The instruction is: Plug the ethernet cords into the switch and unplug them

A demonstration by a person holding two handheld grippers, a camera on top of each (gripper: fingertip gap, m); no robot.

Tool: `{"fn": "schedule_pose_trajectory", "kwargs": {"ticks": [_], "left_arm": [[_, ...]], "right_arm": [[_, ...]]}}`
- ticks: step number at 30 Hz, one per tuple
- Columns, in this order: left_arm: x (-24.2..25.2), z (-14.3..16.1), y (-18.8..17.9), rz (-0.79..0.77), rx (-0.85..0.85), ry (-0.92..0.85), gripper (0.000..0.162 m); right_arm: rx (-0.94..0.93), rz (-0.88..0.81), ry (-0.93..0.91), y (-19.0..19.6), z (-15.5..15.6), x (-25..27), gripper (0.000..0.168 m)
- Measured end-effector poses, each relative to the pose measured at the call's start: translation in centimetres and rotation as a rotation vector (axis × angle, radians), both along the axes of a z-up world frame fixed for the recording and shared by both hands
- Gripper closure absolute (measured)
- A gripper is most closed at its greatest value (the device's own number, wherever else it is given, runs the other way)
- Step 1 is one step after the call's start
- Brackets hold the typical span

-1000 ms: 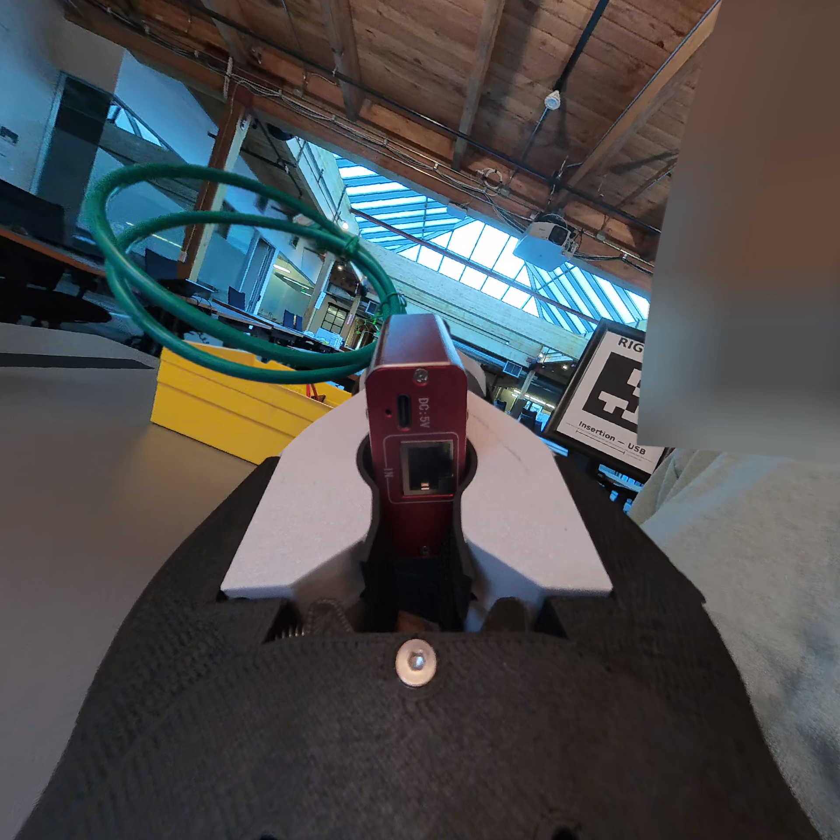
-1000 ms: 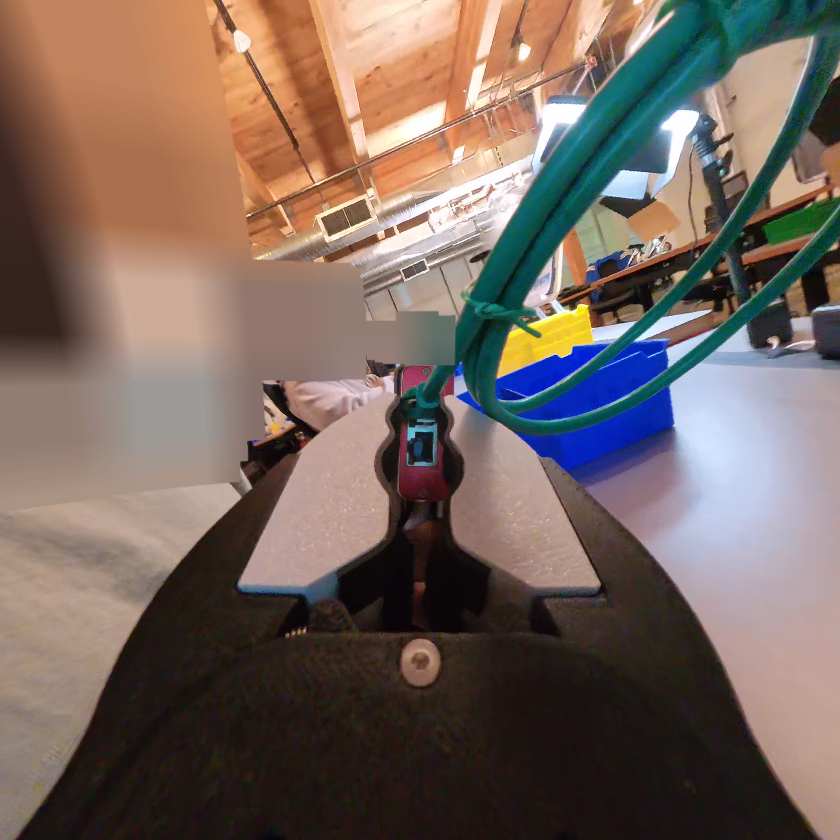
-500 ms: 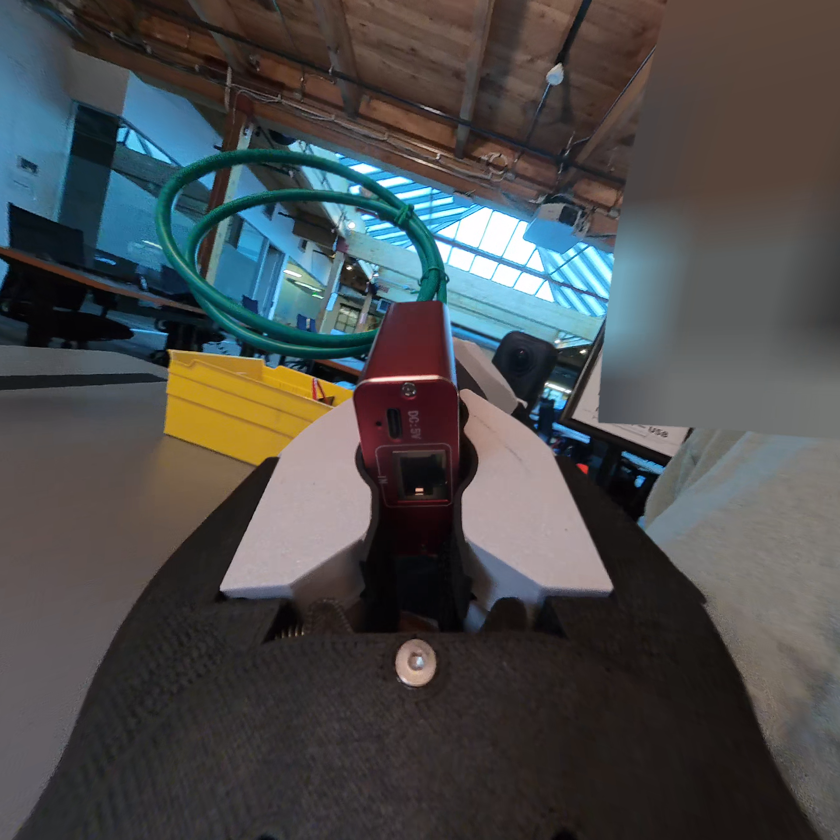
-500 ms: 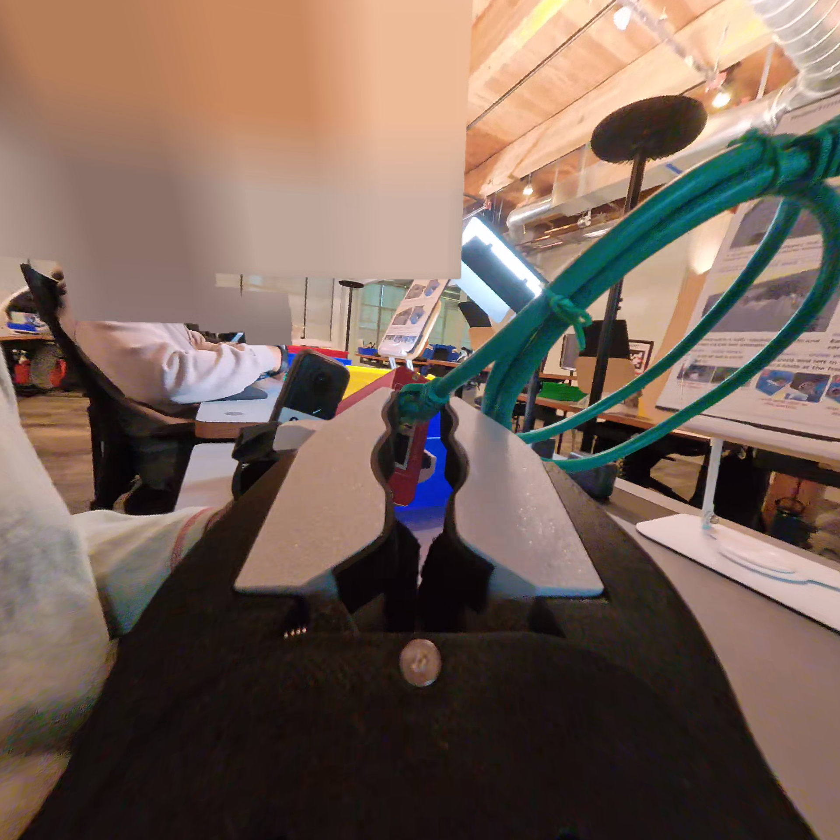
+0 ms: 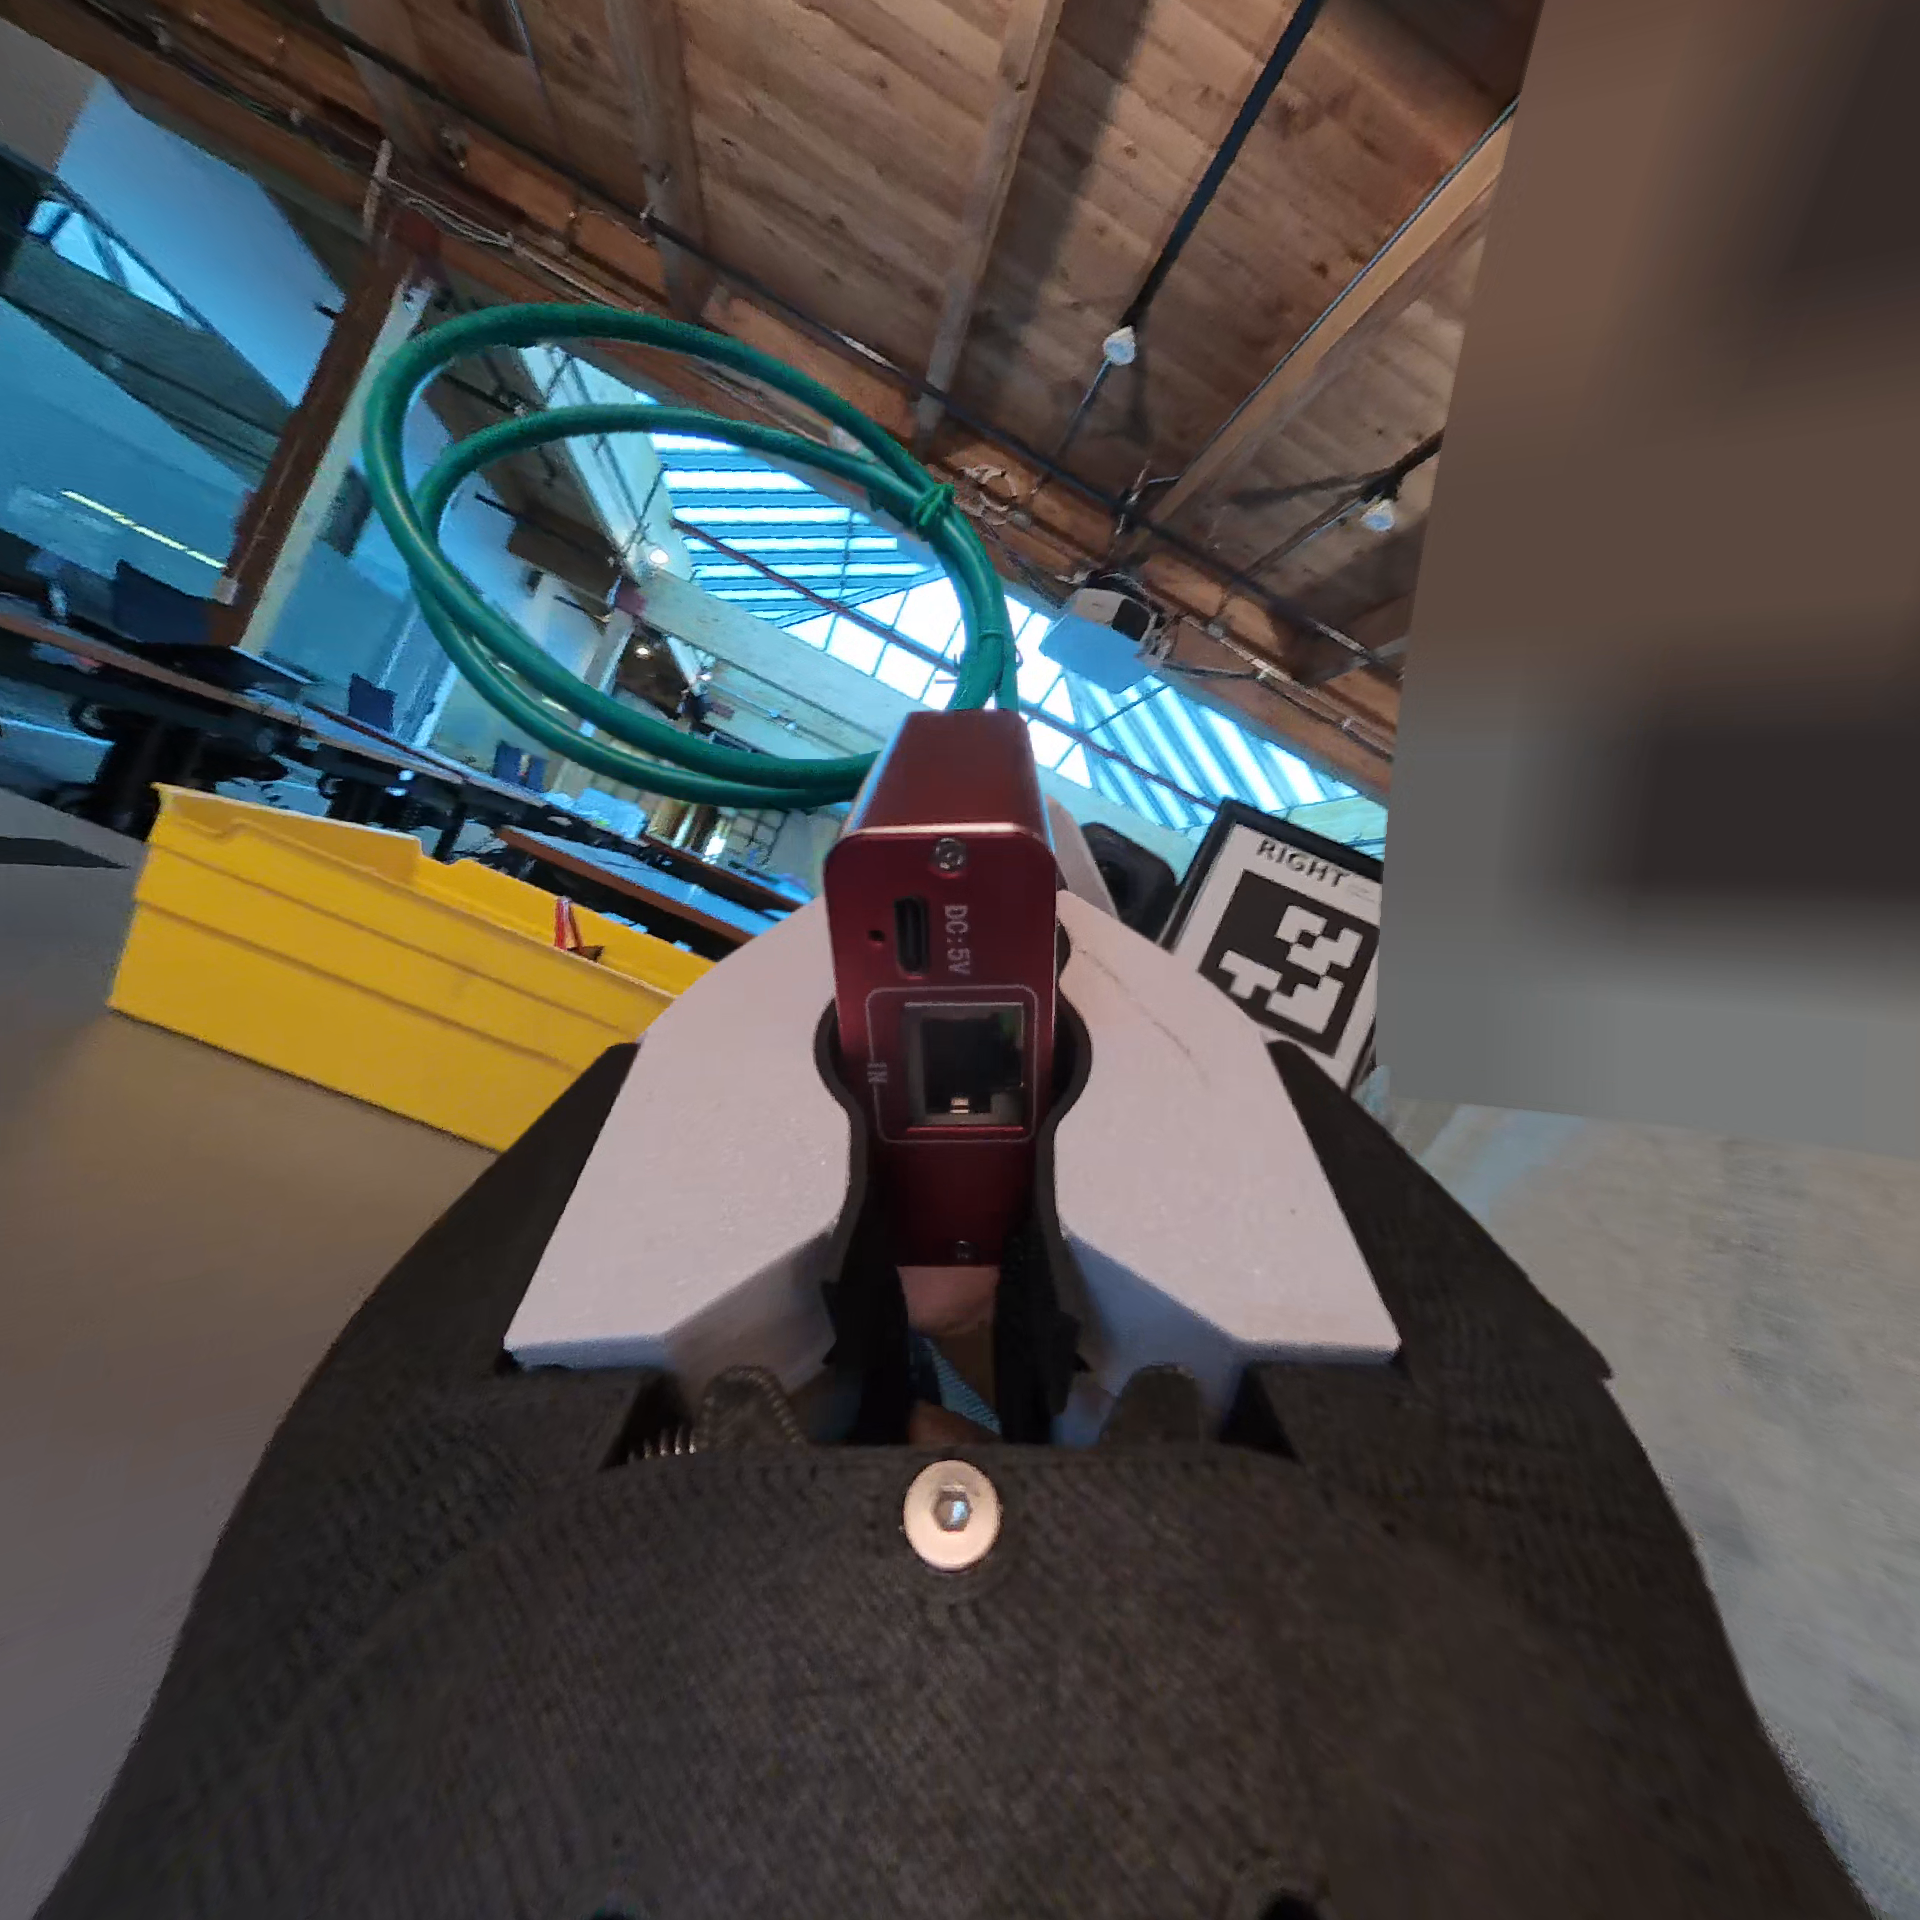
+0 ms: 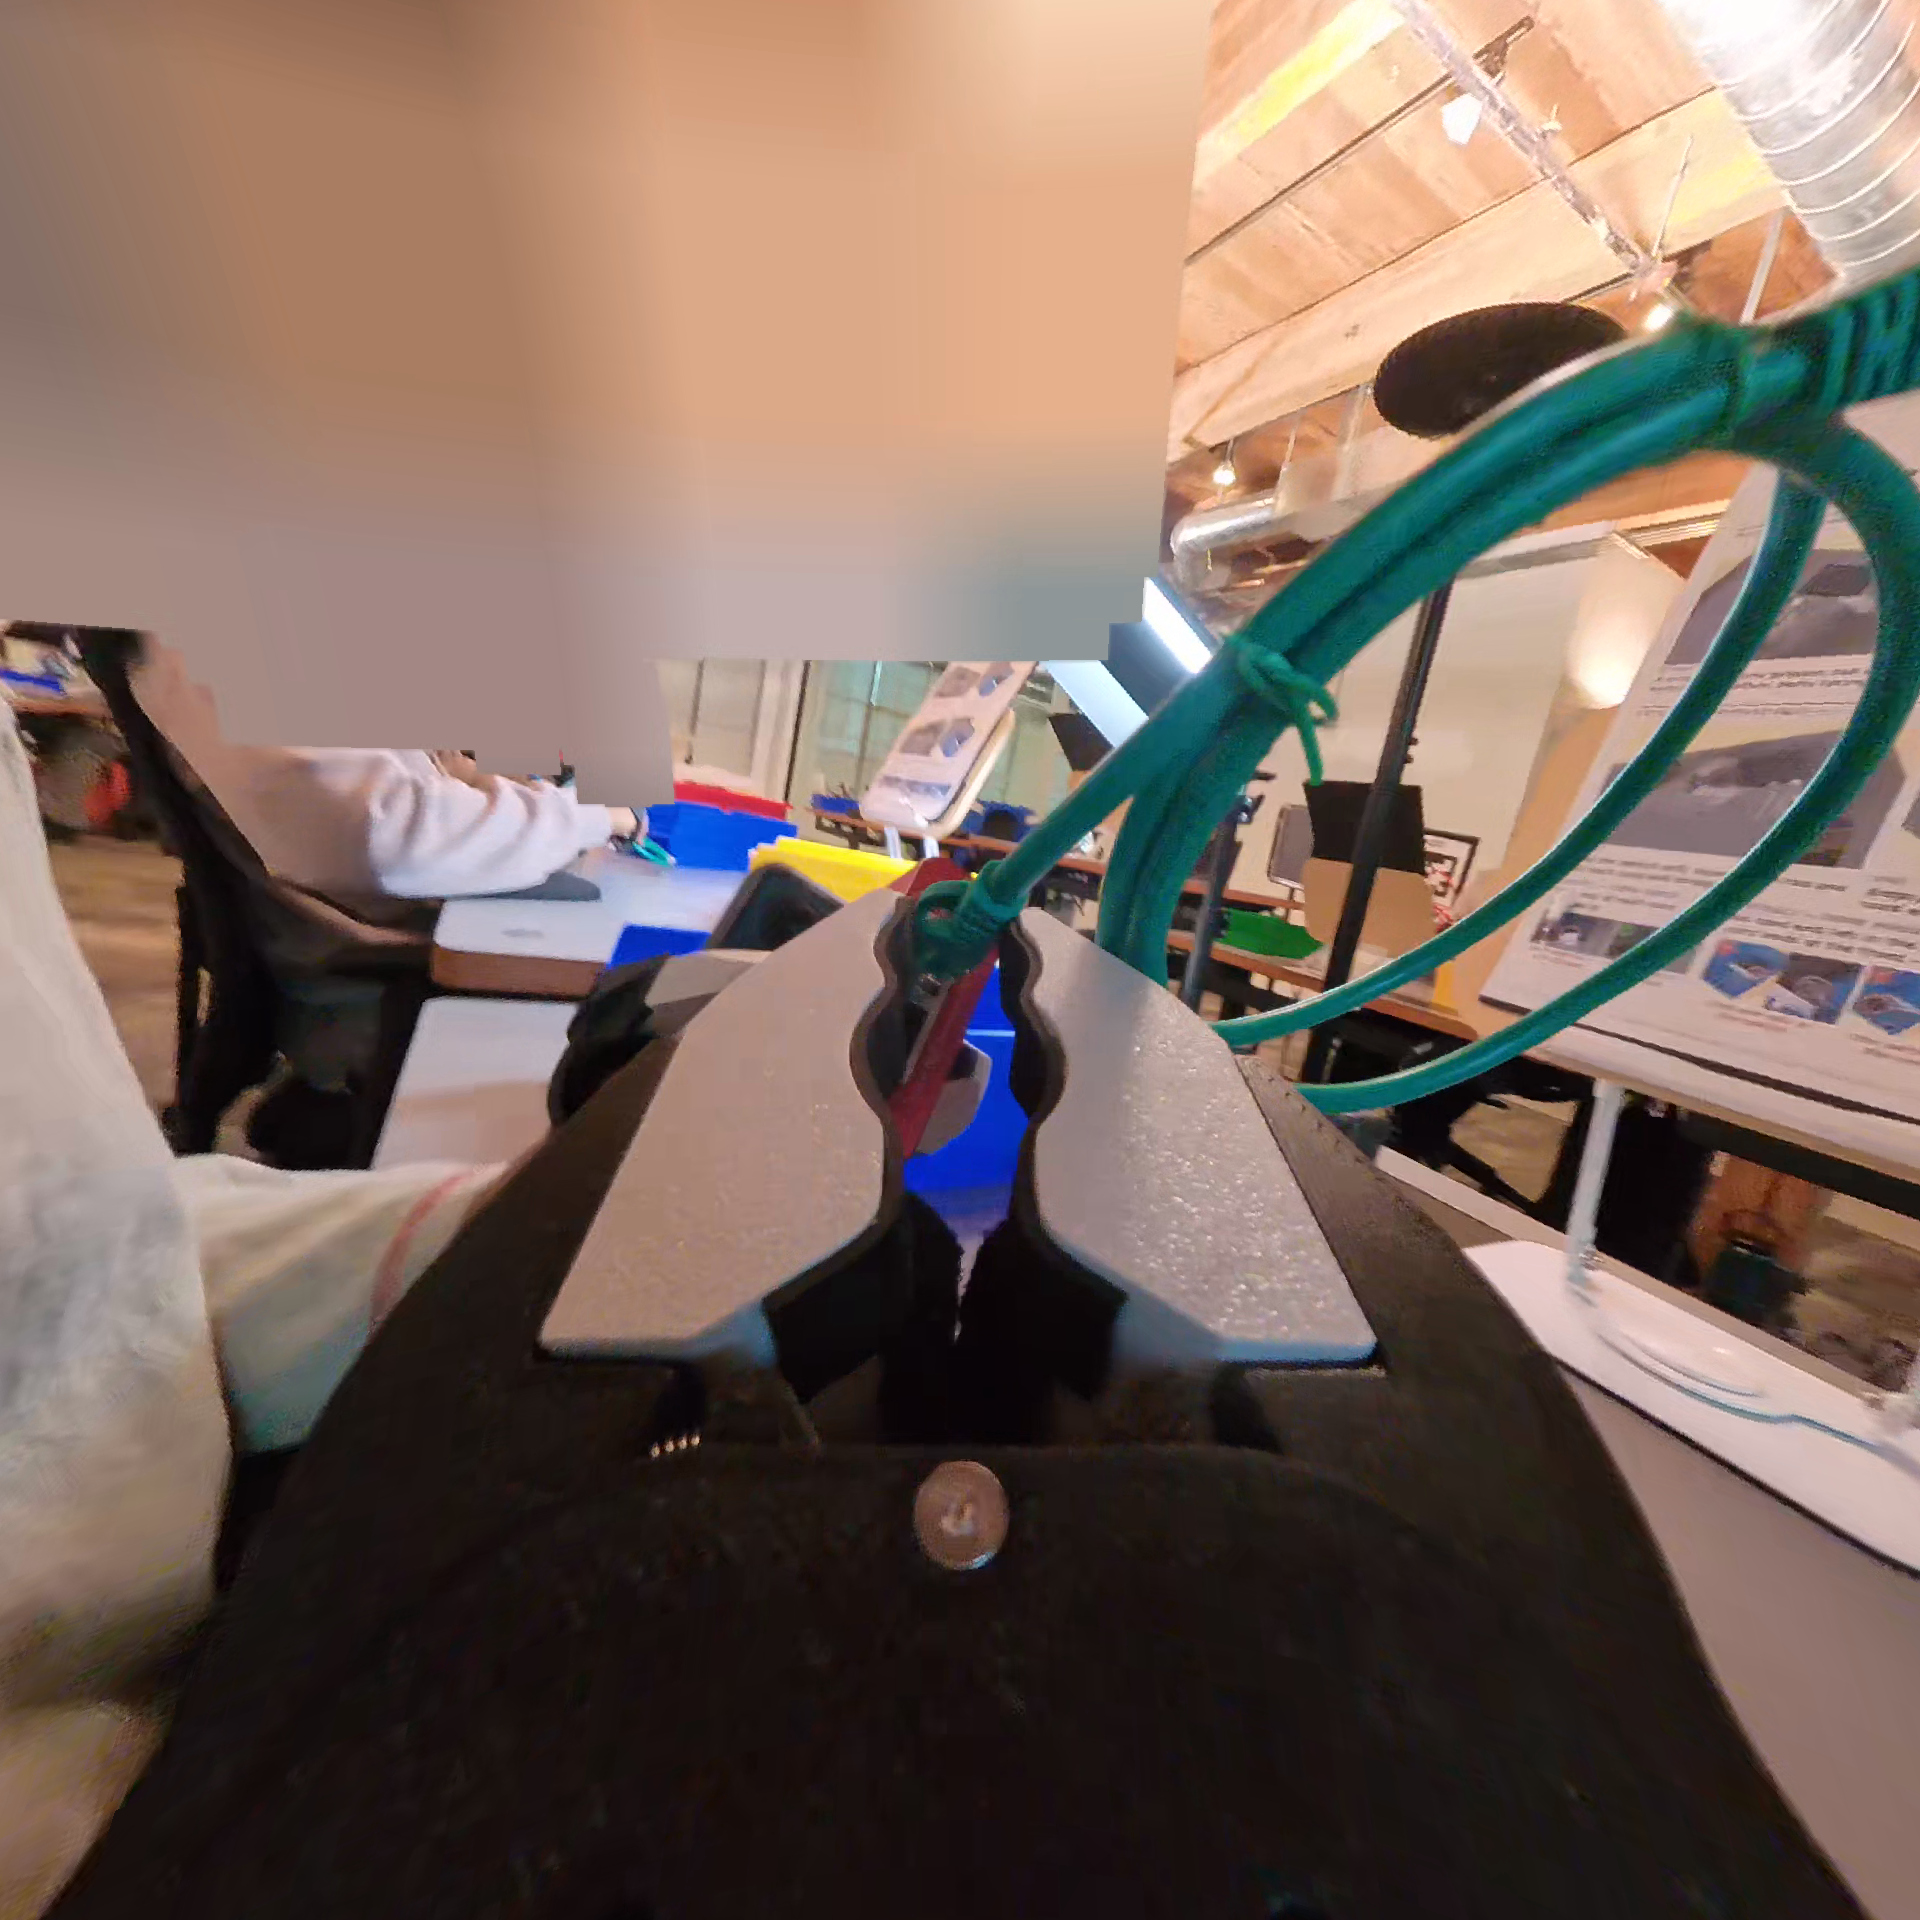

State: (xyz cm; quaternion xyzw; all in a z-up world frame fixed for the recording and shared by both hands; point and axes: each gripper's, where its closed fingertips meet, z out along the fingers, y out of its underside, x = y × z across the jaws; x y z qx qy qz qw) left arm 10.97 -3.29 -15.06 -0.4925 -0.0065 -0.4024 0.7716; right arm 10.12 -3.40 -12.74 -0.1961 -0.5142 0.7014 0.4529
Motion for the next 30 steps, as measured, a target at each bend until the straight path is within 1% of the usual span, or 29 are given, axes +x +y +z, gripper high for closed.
{"fn": "schedule_pose_trajectory", "kwargs": {"ticks": [1,2,3,4,5,7,10,13,15,18,20,24,28,30], "left_arm": [[-0.3,0.0,-0.1,0.002,0.004,-0.021,0.134],[-1.0,0.4,-1.0,-0.004,0.055,-0.063,0.134],[-2.3,1.1,-2.2,-0.010,0.121,-0.148,0.134],[-3.5,1.6,-2.9,-0.006,0.169,-0.212,0.134],[-4.1,1.6,-3.0,-0.001,0.176,-0.239,0.133],[-3.7,1.2,-2.0,0.021,0.124,-0.195,0.133],[-2.2,0.6,-1.2,0.045,0.066,-0.074,0.134],[-2.3,0.3,-1.1,0.058,0.049,-0.078,0.134],[-2.6,0.2,-1.0,0.045,0.041,-0.111,0.134],[-2.6,0.2,-1.0,0.029,0.040,-0.132,0.134],[-2.6,0.0,-0.8,0.021,0.022,-0.142,0.134],[-2.4,-0.3,-0.5,0.037,0.001,-0.106,0.133],[-2.0,-0.7,-0.1,0.061,-0.028,-0.056,0.134],[-1.8,-1.0,0.2,0.076,-0.050,-0.024,0.134]], "right_arm": [[-0.043,0.009,0.014,0.2,0.5,0.2,0.153],[-0.171,-0.038,0.075,2.4,1.9,0.7,0.155],[-0.286,-0.013,0.141,4.9,3.4,2.1,0.155],[-0.324,0.006,0.166,6.9,4.3,3.2,0.155],[-0.269,0.002,0.121,7.7,4.3,3.5,0.155],[-0.142,-0.105,0.029,9.0,3.6,3.5,0.155],[-0.123,-0.222,-0.104,12.2,2.7,4.3,0.155],[-0.063,-0.463,-0.209,16.6,1.1,6.0,0.155],[-0.078,-0.572,-0.259,19.1,0.6,7.8,0.155],[-0.162,-0.716,-0.297,23.0,0.3,11.0,0.155],[-0.206,-0.833,-0.352,25.7,-0.9,12.7,0.155],[-0.233,-1.019,-0.562,29.3,-5.3,14.3,0.155],[-0.249,-1.091,-0.752,31.1,-9.7,14.3,0.154],[-0.241,-1.090,-0.895,31.0,-12.1,13.9,0.154]]}}
